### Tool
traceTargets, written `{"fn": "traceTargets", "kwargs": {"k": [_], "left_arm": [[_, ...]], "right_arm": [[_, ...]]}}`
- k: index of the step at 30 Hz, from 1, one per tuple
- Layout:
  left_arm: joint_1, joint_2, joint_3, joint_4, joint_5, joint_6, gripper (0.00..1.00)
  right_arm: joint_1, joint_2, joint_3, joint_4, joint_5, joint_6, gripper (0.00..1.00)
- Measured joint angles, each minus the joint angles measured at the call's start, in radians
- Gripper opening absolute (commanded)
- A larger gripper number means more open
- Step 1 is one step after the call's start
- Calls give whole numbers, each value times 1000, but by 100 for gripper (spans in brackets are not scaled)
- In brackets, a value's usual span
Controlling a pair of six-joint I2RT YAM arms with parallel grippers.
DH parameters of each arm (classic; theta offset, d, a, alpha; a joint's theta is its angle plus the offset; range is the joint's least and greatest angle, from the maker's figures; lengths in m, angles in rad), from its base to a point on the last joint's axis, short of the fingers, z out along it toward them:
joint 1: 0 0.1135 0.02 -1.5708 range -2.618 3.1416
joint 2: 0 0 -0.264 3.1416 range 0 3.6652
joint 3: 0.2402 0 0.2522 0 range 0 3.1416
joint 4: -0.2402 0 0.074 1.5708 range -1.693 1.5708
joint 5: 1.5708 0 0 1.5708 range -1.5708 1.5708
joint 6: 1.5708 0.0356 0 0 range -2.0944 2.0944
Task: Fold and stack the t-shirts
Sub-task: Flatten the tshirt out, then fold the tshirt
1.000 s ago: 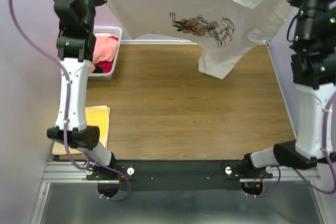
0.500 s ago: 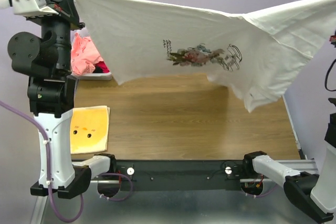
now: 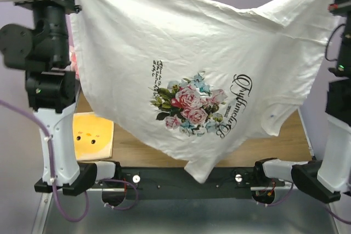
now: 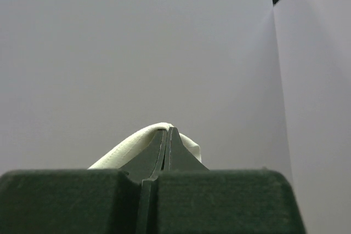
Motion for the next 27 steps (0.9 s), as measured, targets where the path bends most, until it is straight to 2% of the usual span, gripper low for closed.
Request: {"fn": "traceTargets", "kwargs": {"k": [3, 5, 11, 16, 19, 24, 27], "left_arm": [[0, 51, -74, 32, 7, -19, 0], [-2, 107, -187, 56, 14, -36, 0], [-22, 321, -455, 74, 26, -75, 0], [-43, 541, -523, 58, 26, -107, 0], [-53, 731, -433, 24, 25, -129, 0], [-58, 1058, -85, -44, 5, -148, 0], [-59, 1178, 77, -67, -3, -149, 0]], "right_arm": [[0, 60, -63, 26, 29, -4, 1], [0, 102, -154, 40, 60, -1, 1], [0, 296, -513, 97, 161, 35, 1], [-7, 524, -652, 127, 230, 58, 1], [-27, 664, -637, 171, 255, 77, 1], [-68, 879, -500, 199, 286, 93, 1], [-84, 993, -391, 220, 294, 96, 1]]}}
